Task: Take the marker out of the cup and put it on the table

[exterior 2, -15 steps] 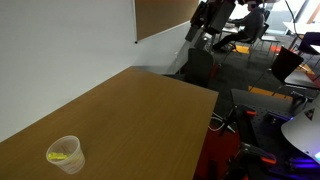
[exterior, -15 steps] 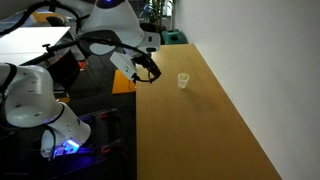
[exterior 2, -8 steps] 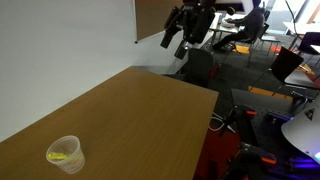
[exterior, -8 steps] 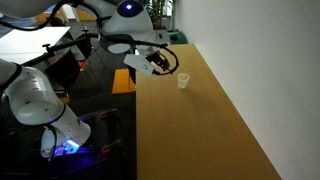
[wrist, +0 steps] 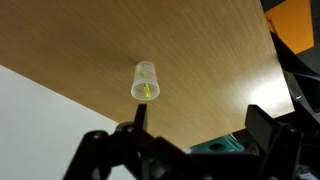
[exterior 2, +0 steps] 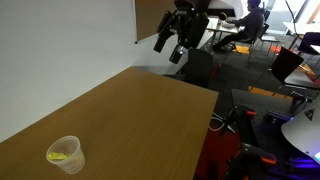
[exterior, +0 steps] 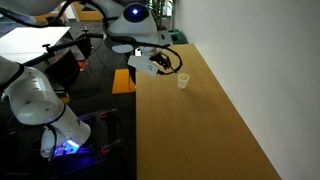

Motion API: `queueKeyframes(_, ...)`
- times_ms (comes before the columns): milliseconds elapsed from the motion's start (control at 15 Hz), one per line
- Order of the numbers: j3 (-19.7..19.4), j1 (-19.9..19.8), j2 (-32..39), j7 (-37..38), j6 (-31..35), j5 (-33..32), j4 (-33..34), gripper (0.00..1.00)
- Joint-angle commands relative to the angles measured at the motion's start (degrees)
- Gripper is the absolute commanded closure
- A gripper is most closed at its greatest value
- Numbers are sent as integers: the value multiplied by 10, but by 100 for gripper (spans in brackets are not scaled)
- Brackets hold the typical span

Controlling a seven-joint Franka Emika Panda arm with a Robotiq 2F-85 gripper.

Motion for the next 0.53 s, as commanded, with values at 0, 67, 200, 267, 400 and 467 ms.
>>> queueKeyframes(0,25,-25,2,-8,-5,13,2,0)
queueKeyframes(67,20,-20,10,-32,21,24,0,0)
queueKeyframes(200,11,-8,35,-85,50,55,12,0)
queueKeyframes(267,9,-3,48,-113,69,76,19,0)
queueKeyframes(400,-21,26,70,-170,94,98,30,0)
queueKeyframes(467,-33,39,77,-210,91,119,37,0)
